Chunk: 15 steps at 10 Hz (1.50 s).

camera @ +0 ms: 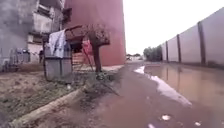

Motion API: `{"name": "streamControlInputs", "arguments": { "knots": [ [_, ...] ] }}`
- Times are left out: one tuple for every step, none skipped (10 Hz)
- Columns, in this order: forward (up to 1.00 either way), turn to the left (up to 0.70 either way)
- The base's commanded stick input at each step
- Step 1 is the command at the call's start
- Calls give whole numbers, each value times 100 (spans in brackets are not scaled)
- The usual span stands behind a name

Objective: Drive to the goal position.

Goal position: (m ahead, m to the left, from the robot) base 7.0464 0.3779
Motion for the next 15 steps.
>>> {"name": "streamControlInputs", "arguments": {
  "knots": [
    [50,-48],
    [50,-50],
    [50,-50],
    [50,-50],
    [50,-50],
    [50,-50],
    [50,-50],
    [50,-50],
    [50,0],
    [50,0],
    [50,0],
    [50,0],
    [50,0],
    [50,0],
    [50,0]
  ]
}}
